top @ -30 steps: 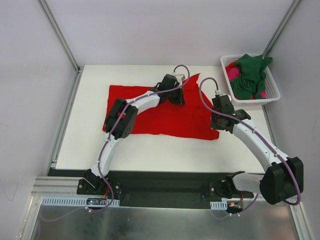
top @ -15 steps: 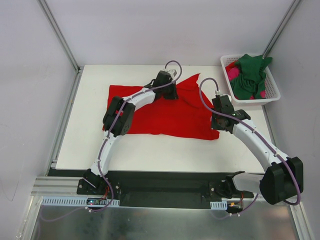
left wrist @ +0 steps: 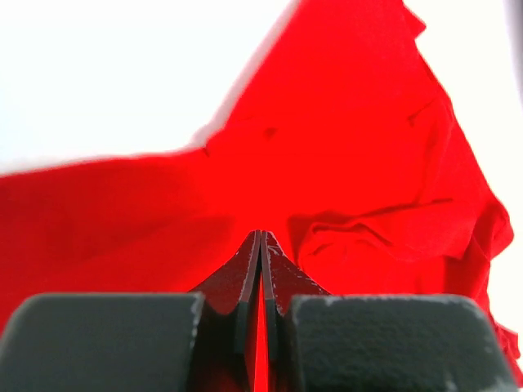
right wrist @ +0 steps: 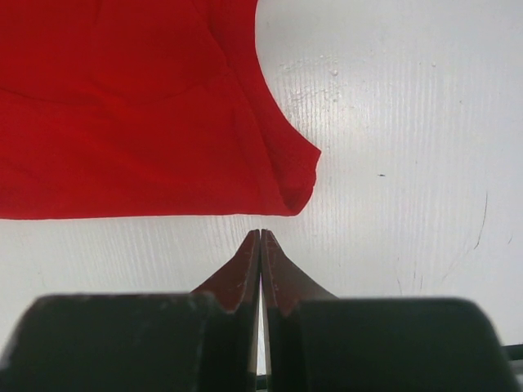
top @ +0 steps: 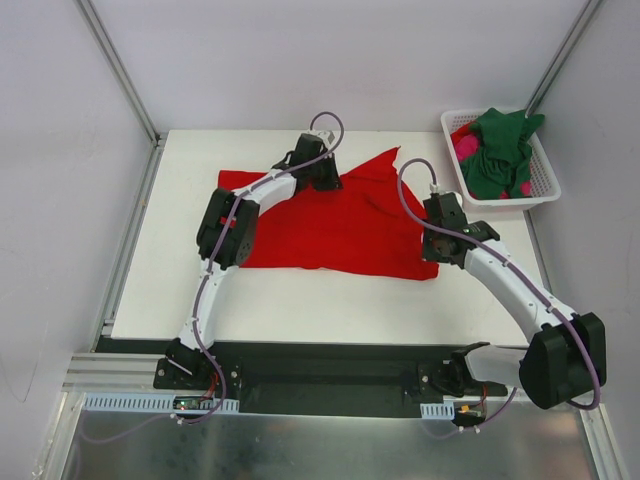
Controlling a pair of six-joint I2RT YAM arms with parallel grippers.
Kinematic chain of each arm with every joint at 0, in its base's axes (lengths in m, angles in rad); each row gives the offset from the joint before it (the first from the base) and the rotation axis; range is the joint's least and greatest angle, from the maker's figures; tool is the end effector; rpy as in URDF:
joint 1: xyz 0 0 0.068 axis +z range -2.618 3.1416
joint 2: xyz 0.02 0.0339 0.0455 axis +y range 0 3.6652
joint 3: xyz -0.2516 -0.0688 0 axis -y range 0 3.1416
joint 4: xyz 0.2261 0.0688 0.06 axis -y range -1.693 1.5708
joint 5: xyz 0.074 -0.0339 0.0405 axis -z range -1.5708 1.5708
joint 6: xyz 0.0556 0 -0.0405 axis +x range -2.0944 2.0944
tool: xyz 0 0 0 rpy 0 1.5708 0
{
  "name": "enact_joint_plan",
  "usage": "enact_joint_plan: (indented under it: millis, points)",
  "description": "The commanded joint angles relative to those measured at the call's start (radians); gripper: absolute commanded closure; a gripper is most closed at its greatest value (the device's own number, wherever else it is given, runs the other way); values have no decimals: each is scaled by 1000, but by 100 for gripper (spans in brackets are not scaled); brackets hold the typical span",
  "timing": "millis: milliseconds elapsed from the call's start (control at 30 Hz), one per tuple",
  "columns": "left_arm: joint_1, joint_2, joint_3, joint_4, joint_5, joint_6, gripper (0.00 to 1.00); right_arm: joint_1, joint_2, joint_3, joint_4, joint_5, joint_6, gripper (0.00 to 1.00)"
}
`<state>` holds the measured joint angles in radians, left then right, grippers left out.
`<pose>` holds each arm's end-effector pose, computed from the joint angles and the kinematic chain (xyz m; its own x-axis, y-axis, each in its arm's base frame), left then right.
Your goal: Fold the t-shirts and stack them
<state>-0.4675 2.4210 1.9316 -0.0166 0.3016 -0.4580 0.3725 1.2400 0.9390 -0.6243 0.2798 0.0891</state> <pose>0.4817 -0.2617 0.1646 -0.6809 -0.1292 -0.7209 0.4027 0.7561 -0.5159 0.2372 0.0762 0.2399 -0.7584 -0.2045 -0.6188 -0.1281 0.9777 -0.1662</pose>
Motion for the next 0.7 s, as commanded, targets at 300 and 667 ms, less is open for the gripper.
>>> enact_joint_plan:
  millis: [300, 667]
  points:
    - [27, -544, -578, 193, 51, 27, 100, -1, 292, 134, 242, -235, -32, 98]
    - [75, -859, -873, 187, 13, 74, 100, 2, 579, 405, 275, -289, -38, 99]
